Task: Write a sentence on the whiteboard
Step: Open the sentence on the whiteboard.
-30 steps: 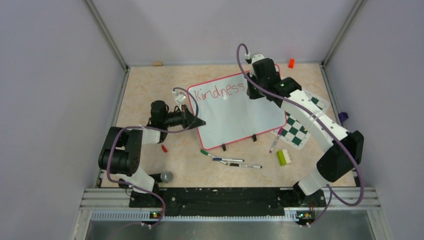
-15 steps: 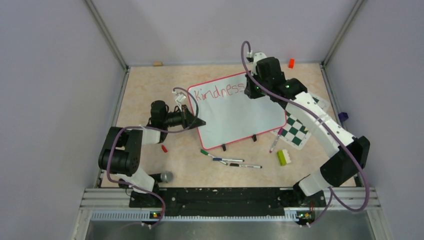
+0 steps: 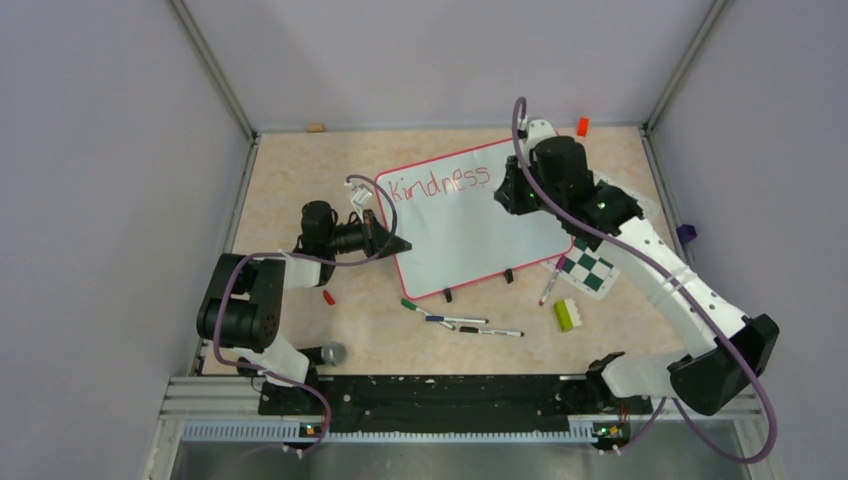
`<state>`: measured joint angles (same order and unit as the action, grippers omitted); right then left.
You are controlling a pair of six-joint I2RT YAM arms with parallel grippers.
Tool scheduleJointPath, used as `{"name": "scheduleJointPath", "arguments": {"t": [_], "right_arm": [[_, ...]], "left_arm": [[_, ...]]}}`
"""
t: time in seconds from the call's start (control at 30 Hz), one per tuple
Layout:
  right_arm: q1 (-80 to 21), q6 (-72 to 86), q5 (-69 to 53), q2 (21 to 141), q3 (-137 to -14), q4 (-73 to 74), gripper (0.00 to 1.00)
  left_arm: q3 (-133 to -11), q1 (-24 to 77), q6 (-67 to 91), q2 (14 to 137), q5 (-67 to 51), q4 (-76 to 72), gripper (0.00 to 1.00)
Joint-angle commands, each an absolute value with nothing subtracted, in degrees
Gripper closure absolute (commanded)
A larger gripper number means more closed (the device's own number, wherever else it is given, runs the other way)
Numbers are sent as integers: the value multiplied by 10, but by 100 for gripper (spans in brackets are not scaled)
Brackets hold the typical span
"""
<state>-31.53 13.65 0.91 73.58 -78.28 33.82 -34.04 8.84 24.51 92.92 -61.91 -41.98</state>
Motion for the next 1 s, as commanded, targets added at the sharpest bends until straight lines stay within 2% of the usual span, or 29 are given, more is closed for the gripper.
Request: {"name": "scheduleJointPath", "arguments": {"t": [0.0, 0.17, 0.33, 0.67, 0.97], "right_arm": [[-400, 167, 86, 717, -748, 292, 100], [-491, 186, 166, 739, -734, 260, 100], [-527, 191, 207, 793, -761, 258, 100], [-541, 193, 214, 865, -803, 263, 100], [-541, 194, 228, 883, -812, 261, 100]], "left_arm": [[-322, 90, 172, 956, -509, -370, 100], [-322, 90, 173, 957, -510, -372, 100], [-322, 90, 175, 957, -511, -374, 100], [-320, 90, 176, 957, -513, -374, 100], [-322, 90, 176, 957, -512, -374, 100]]}}
